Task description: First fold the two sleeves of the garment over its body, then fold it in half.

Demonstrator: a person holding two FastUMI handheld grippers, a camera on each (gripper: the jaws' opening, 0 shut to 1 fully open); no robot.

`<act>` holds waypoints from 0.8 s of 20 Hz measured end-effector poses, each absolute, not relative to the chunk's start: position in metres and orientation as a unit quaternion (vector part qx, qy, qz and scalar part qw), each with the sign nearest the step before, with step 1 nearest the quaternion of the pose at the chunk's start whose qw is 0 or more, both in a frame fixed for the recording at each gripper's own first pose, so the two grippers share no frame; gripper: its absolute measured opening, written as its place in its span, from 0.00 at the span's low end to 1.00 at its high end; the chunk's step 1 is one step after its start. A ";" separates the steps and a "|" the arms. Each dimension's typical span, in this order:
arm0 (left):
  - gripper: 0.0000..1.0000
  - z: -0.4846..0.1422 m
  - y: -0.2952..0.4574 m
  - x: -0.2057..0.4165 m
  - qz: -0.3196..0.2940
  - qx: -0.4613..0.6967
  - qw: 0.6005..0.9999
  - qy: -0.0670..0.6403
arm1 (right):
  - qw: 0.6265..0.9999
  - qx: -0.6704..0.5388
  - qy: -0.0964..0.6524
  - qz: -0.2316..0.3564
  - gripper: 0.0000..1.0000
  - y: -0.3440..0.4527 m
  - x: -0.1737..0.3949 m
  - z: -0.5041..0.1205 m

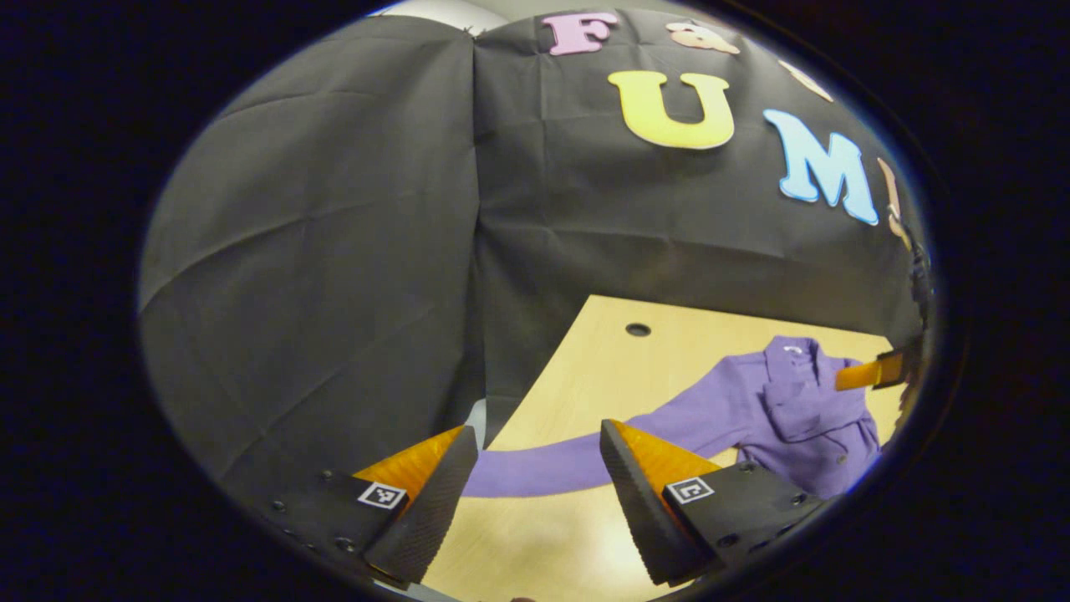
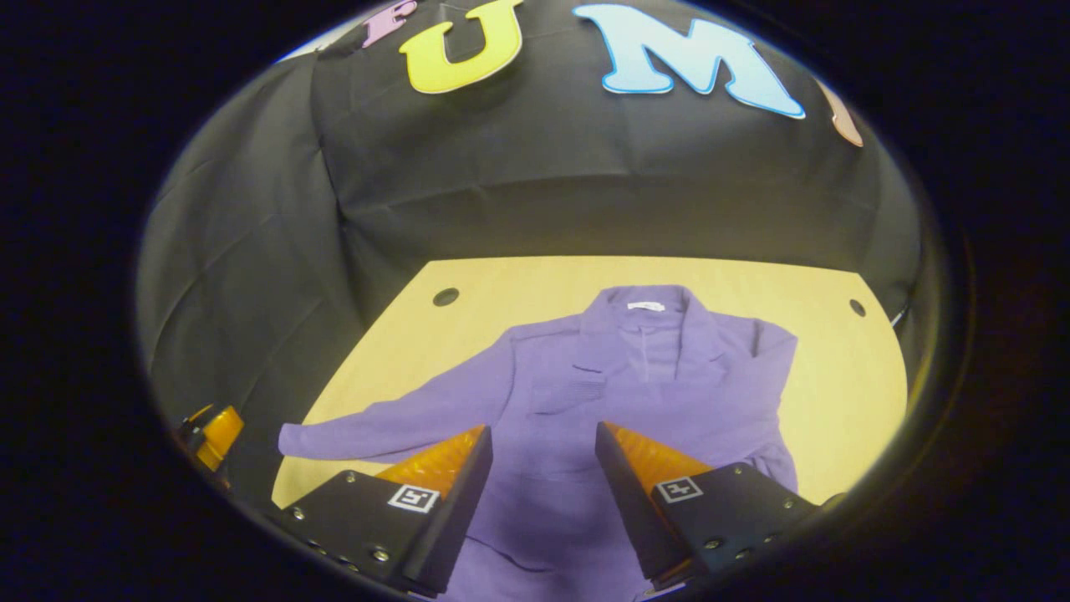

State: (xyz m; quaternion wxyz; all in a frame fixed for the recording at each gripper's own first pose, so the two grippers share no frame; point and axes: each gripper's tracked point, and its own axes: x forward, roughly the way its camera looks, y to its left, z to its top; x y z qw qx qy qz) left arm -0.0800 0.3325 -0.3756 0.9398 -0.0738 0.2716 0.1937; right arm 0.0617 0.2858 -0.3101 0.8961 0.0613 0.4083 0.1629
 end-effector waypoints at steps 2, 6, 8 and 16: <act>0.98 -0.399 0.338 -0.079 0.191 -0.076 0.935 0.289 | 0.898 0.064 0.408 0.154 0.79 0.276 0.057 -0.306; 0.98 -0.445 0.347 -0.072 0.190 -0.079 0.922 0.328 | 0.902 0.065 0.407 0.133 0.79 0.254 0.047 -0.297; 0.99 -0.468 0.347 -0.073 0.189 -0.081 0.914 0.350 | 0.903 0.068 0.406 0.124 0.79 0.244 0.043 -0.293; 0.99 -0.540 0.354 -0.071 0.189 -0.091 0.891 0.403 | 0.907 0.067 0.408 0.081 0.79 0.202 0.020 -0.296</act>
